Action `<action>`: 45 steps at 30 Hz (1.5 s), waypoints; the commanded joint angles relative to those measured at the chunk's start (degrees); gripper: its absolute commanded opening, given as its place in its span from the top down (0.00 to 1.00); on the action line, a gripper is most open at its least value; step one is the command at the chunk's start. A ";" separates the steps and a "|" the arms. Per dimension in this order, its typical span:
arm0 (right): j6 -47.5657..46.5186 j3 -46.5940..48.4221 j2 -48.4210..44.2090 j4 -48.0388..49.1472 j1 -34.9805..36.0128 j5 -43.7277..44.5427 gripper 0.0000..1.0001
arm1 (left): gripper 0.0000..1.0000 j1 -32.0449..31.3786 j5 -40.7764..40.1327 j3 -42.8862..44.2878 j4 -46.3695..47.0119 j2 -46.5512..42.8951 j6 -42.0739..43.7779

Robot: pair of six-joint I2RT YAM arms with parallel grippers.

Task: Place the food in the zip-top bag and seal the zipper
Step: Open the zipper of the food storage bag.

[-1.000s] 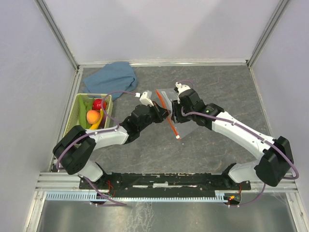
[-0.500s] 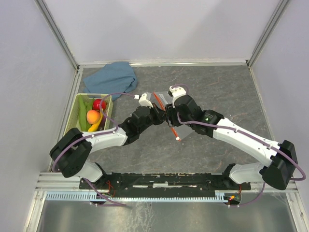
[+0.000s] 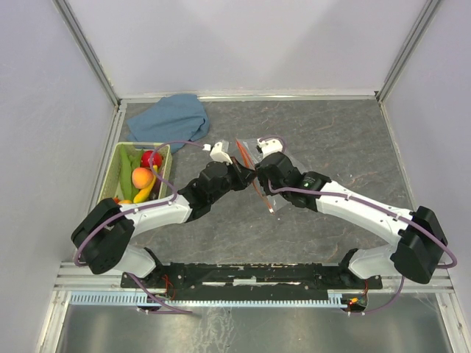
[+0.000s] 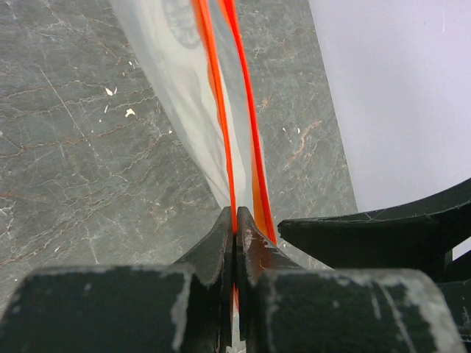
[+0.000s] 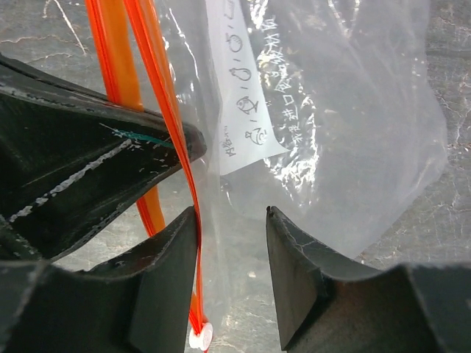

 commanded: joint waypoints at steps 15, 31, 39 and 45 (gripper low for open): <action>-5.80 -1.67 1.38 3.24 4.88 9.85 0.50 | 0.97 -0.32 -1.22 1.34 -0.11 -0.83 -3.11; -6.98 -6.07 -3.50 4.10 9.18 24.12 0.67 | 0.97 -0.33 -2.27 1.66 -4.09 -1.54 -2.42; -7.83 -4.70 -4.84 6.05 9.18 28.05 0.93 | 0.97 -0.37 -0.76 1.50 -8.71 -1.84 -0.71; -7.86 -4.63 -6.40 7.14 9.18 36.16 0.98 | 0.97 -0.33 -2.44 0.51 -14.16 -3.86 0.02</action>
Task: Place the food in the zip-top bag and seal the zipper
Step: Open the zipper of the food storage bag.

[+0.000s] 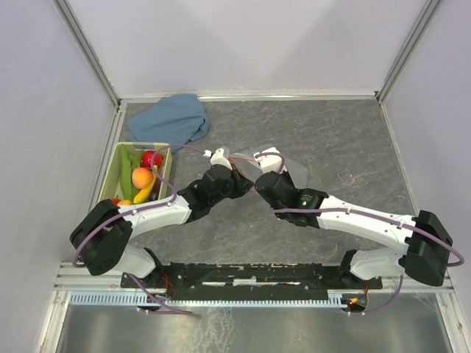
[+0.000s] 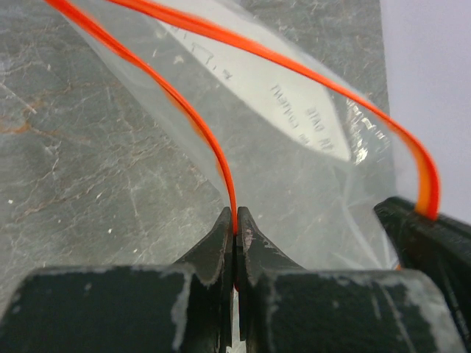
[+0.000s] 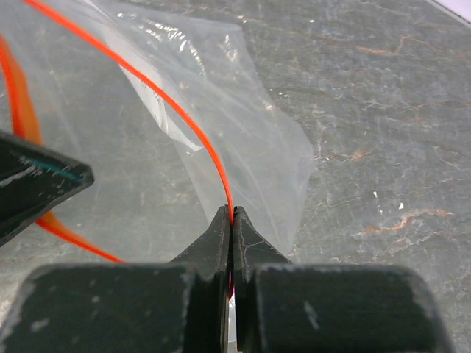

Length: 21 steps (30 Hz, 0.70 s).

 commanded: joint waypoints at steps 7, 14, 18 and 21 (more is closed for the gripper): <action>-4.08 -0.82 -4.06 7.79 0.01 4.54 0.92 | 0.97 -0.06 -0.95 1.11 -4.92 -5.27 3.69; -4.90 -0.16 -0.56 8.22 -0.56 -0.24 0.75 | 0.97 -0.14 2.16 2.33 -4.74 -5.79 5.54; -4.91 0.51 1.10 8.38 -1.36 -1.99 0.68 | 0.97 -0.15 2.60 2.27 -4.91 -6.70 6.41; -5.09 0.95 2.36 8.84 -1.89 -3.26 0.64 | 0.97 -0.15 2.98 2.31 -5.03 -7.01 6.57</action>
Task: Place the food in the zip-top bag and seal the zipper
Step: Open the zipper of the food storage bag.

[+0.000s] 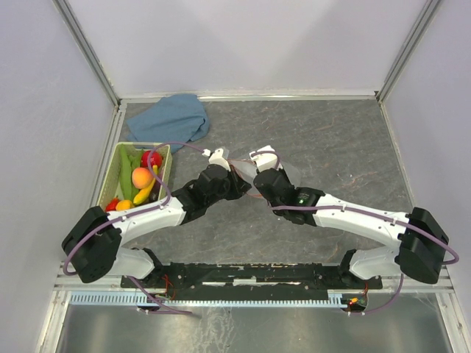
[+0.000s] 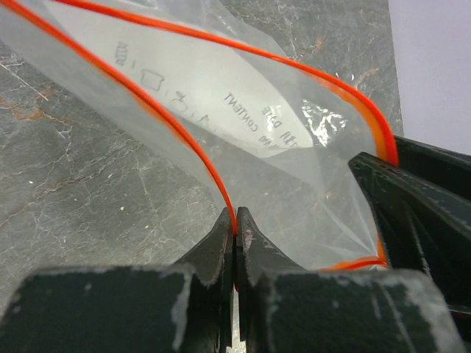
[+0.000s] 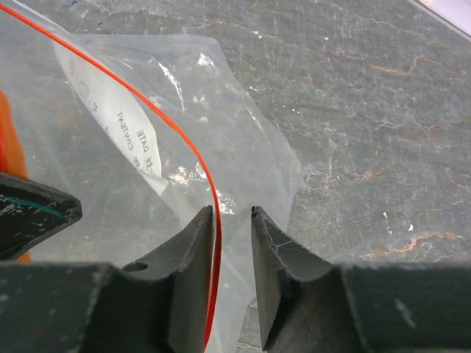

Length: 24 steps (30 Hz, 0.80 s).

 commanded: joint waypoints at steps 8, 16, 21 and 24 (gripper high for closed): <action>-2.40 2.47 3.19 3.98 -1.52 -13.13 0.55 | 0.97 0.07 1.71 2.23 0.85 -2.32 3.64; -1.84 3.30 5.70 3.99 -2.88 -15.15 0.58 | 0.97 0.05 1.73 1.84 0.81 -3.00 3.98; -2.28 4.27 5.18 3.47 -3.48 -13.04 0.84 | 0.97 0.07 1.44 1.54 0.02 -3.32 3.97; -3.08 5.46 3.56 1.87 -3.51 -7.82 0.93 | 0.97 0.07 0.13 1.23 -1.52 -3.60 3.88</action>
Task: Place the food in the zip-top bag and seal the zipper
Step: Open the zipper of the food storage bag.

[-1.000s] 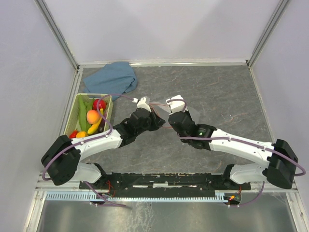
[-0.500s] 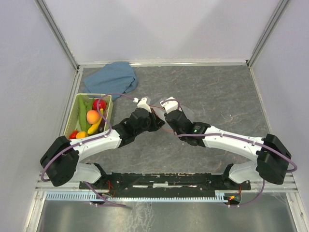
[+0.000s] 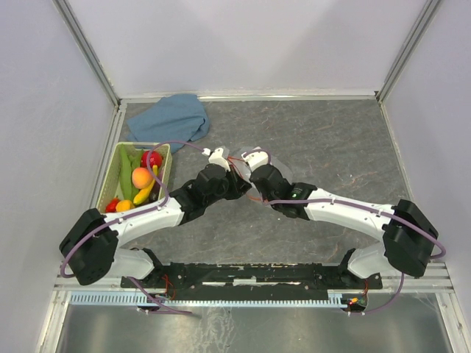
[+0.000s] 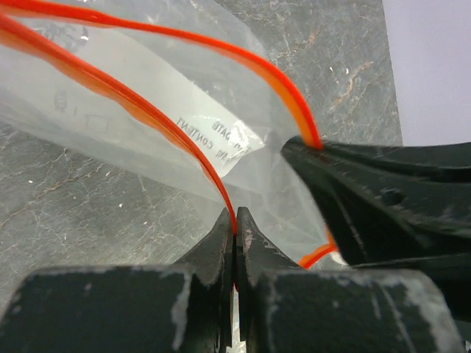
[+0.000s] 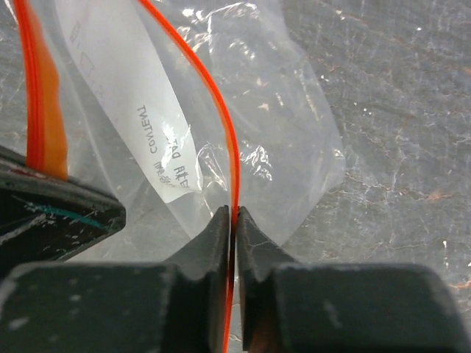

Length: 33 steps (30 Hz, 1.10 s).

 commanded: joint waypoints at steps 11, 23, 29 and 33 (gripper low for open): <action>-4.63 0.18 -13.70 3.62 -0.27 18.81 0.98 | 0.97 0.06 -5.46 1.34 -4.20 -1.25 1.71; -6.48 -3.48 -15.69 6.60 -0.31 17.63 0.98 | 0.86 0.04 -5.48 3.83 -6.26 -1.87 1.12; -7.44 -3.54 -13.99 7.78 -0.33 18.24 0.98 | 0.60 0.04 -6.04 5.12 -6.27 -1.99 0.39; -7.09 -3.33 -12.70 8.41 -0.38 19.19 0.98 | 0.47 0.13 -5.86 6.64 -6.81 -2.30 0.22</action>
